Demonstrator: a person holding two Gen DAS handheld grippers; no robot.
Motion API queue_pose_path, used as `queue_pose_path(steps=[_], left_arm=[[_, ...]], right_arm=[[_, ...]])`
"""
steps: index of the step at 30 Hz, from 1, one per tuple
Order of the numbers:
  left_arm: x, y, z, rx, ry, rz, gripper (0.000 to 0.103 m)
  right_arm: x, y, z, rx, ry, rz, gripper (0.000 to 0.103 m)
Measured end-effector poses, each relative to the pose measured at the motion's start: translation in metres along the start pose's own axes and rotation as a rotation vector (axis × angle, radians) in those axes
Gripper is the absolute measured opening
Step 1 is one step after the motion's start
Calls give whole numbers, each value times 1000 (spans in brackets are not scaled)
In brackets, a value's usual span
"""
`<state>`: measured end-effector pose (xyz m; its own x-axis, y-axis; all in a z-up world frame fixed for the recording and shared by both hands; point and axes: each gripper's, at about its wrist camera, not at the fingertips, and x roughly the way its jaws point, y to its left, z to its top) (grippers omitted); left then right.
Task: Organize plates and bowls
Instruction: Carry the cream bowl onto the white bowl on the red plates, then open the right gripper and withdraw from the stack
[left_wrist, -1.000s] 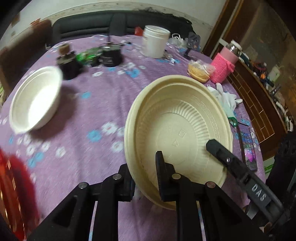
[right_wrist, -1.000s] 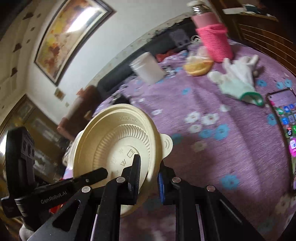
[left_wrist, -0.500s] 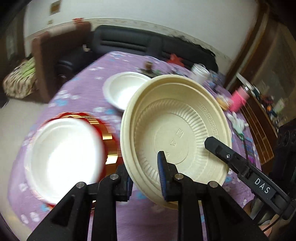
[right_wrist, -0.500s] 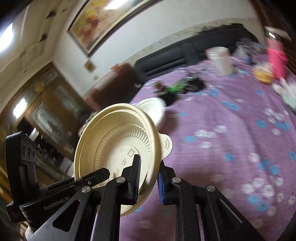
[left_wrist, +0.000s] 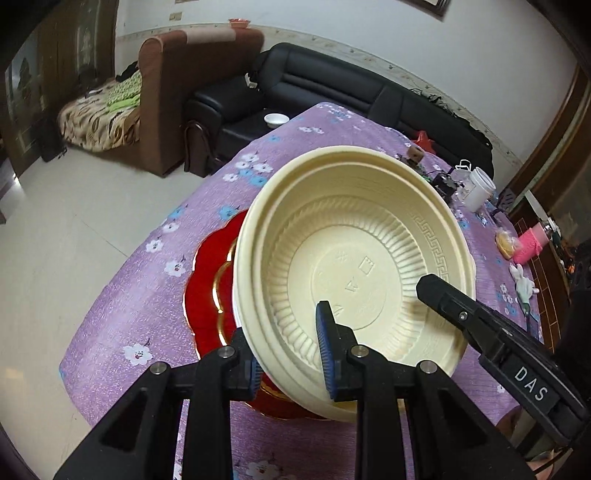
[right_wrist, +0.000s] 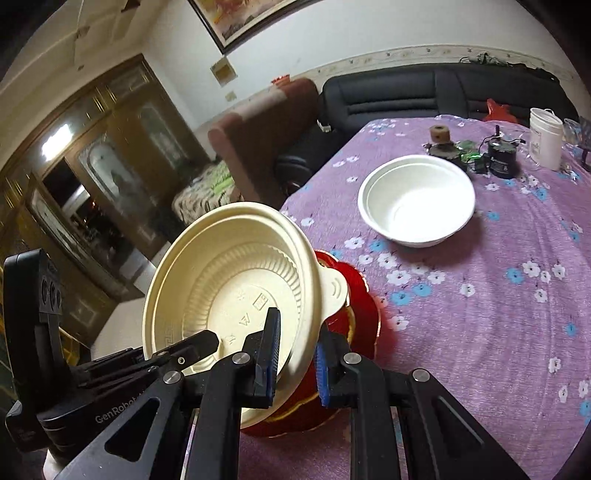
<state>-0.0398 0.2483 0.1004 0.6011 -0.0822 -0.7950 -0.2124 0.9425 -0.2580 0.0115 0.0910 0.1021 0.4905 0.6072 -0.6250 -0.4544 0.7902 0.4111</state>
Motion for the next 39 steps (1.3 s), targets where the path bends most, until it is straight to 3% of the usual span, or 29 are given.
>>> queue_pose_path(steps=[2,6,8,10,11,16,21,26,31,39], left_arm=[[-3,6,-1,-4,-4,-8,28],[-11,11,-1,-5,-33,-34,48],[-15,12,-2,-5,-45,-30,54],[-19,14,-3,-8,-60,-34,59],[-21,14,-2,-11,-66,-33,59],[-36,23,-4,-30,-101,-44,64],[-49,15,-10,-6,-135,-54,73],[-48,-1,-12,8,-132,-75,74],[-68,-6,-23,-13,-175,-123,74],[-72,-26,-43,20,-140,-106,74]], right_arm=[[8,1,1,-3,11,-14,19],[10,4,-1,-16,4,-17,20],[10,6,-3,-25,-6,-48,28],[12,6,-2,-26,-16,-61,55],[12,5,-2,-21,-26,-67,58],[-1,-2,-1,9,-81,-81,59],[-46,3,-1,18,-152,-110,59],[-105,38,-6,-12,-131,-27,60],[-172,108,-21,-182,-108,-53,81],[-218,173,-54,-349,41,41,83]])
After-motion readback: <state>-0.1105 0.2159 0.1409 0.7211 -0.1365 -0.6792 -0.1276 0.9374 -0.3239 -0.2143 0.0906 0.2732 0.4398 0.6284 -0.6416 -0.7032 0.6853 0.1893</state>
